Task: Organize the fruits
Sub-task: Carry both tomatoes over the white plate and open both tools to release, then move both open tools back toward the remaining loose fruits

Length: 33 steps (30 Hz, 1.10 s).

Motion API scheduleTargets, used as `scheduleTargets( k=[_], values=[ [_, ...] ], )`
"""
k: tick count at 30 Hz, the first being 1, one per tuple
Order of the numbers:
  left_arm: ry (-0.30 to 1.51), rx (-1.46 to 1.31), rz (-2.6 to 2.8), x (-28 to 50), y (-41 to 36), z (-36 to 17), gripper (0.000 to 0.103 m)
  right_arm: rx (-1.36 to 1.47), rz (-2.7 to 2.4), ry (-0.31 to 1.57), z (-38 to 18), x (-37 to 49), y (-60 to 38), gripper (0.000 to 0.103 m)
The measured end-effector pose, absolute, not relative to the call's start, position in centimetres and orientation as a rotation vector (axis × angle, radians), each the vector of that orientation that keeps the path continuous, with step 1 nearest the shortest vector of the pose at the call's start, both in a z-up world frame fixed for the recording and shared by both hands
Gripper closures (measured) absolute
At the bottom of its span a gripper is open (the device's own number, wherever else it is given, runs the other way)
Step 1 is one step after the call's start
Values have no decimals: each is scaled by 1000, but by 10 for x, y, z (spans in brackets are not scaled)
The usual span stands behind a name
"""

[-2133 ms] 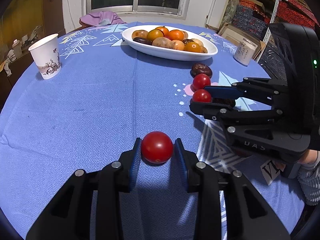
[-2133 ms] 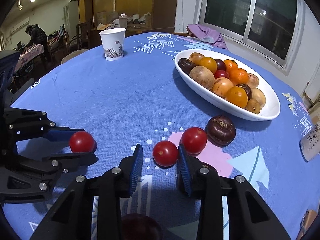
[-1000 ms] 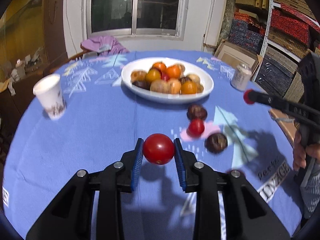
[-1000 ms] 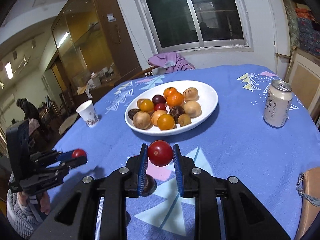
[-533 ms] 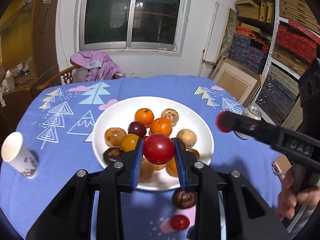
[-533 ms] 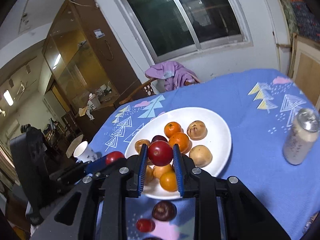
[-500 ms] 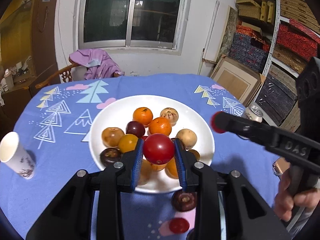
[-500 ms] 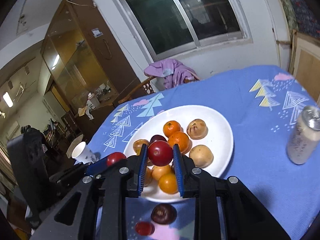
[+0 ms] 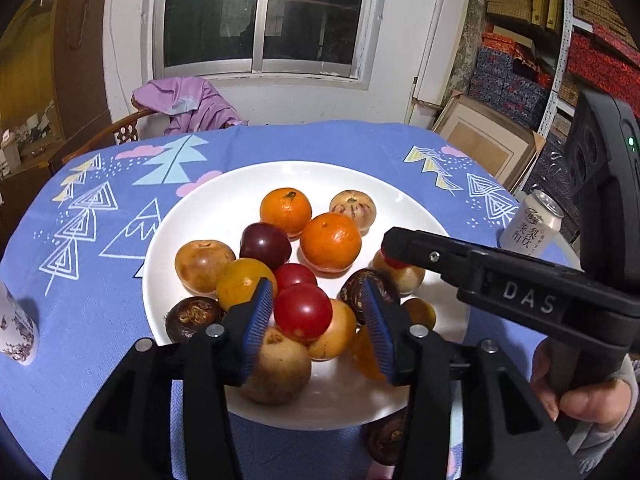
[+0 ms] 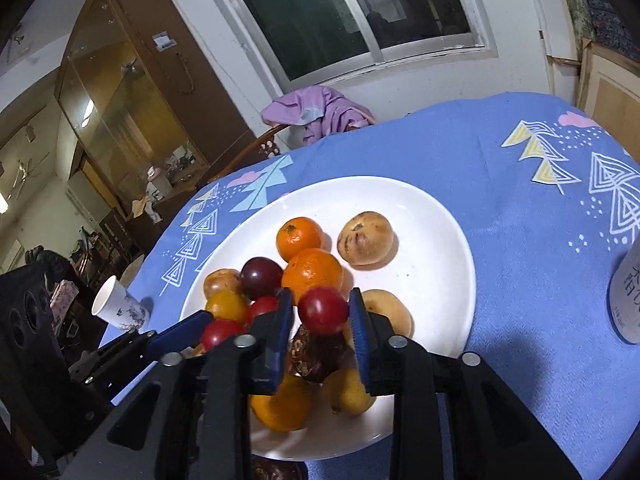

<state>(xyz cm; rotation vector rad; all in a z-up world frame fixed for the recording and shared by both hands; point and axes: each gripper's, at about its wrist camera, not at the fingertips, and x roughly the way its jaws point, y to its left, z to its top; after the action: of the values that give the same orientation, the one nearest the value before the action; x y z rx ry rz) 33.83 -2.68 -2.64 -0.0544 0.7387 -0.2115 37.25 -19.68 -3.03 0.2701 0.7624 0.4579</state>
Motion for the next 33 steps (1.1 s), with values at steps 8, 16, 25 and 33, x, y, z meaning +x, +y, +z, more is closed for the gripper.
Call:
scheduleTargets(
  k=[8, 16, 25, 33],
  values=[
    [690, -44, -172, 326, -22, -19, 30, 280, 459, 704, -15, 357, -202, 48],
    [599, 41, -107, 303, -28, -2, 12, 300, 482, 658, 7, 335, -205, 34],
    [580, 89, -53, 245, -20, 6, 7, 297, 484, 695, 10, 298, -207, 32],
    [600, 69, -46, 189, -11, -5, 5, 288, 477, 712, -12, 232, -228, 30]
  ],
)
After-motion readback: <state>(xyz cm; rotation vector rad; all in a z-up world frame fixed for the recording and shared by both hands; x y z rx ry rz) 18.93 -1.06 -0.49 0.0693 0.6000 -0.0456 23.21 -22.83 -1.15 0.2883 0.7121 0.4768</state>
